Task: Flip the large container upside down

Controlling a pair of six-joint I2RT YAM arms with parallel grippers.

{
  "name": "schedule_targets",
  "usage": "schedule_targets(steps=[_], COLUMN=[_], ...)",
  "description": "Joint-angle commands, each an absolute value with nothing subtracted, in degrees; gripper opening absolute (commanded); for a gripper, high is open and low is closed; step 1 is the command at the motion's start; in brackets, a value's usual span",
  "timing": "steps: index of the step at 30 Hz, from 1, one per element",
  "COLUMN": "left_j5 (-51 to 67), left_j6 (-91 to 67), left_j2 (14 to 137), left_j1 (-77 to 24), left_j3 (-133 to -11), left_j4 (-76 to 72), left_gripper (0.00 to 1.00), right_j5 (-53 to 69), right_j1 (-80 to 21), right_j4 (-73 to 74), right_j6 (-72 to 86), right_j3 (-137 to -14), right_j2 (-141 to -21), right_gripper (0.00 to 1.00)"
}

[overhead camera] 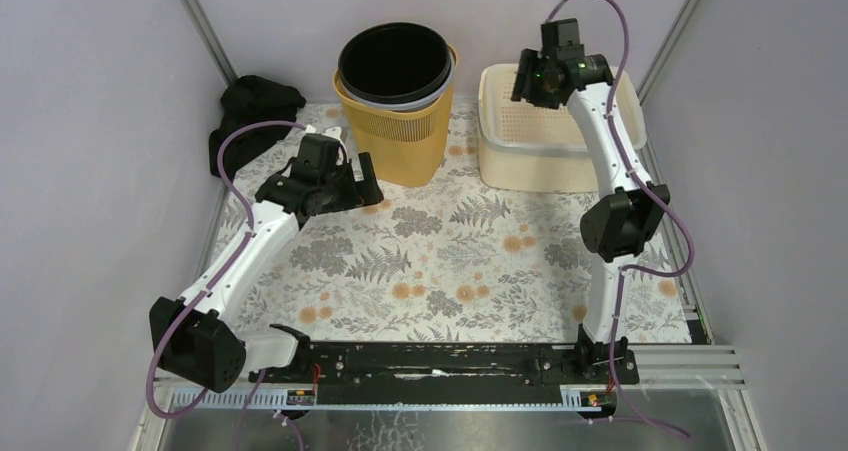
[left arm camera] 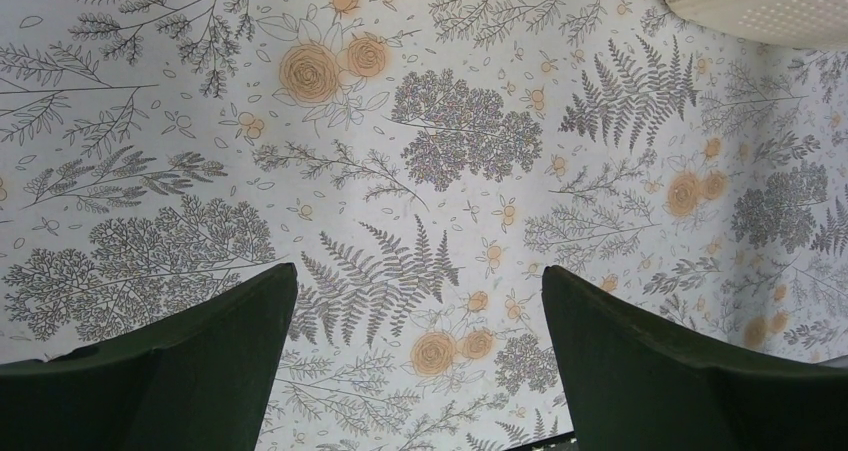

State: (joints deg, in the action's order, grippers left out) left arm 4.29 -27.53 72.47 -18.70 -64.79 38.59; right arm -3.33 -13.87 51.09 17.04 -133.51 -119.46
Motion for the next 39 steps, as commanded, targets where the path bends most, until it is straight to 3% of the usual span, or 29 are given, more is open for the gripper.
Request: schedule_targets(steps=[1,19,30,39], left_j5=[5.0,6.7,7.7,8.7], left_j6=[-26.6,-27.6,-29.7,-30.3], left_j2=[71.0,71.0,66.2,64.5], left_j1=[-18.5,-18.5,-18.6,-18.6], left_j3=[-63.8,-63.7,-57.8,-54.2], left_j4=[36.8,36.4,35.2,34.2], left_gripper=[1.00,1.00,1.00,1.00], right_j5=[1.6,1.6,0.6,-0.2], right_j1=[-11.2,-16.1,-30.9,-47.4], right_j4=[50.3,46.6,46.8,47.9], right_j6=[19.4,18.2,22.7,31.5], right_j3=[-127.6,-91.8,-71.6,-64.5], right_j2=[-119.4,-100.3,-84.3,-79.7], right_gripper=[0.57,0.50,0.49,0.47])
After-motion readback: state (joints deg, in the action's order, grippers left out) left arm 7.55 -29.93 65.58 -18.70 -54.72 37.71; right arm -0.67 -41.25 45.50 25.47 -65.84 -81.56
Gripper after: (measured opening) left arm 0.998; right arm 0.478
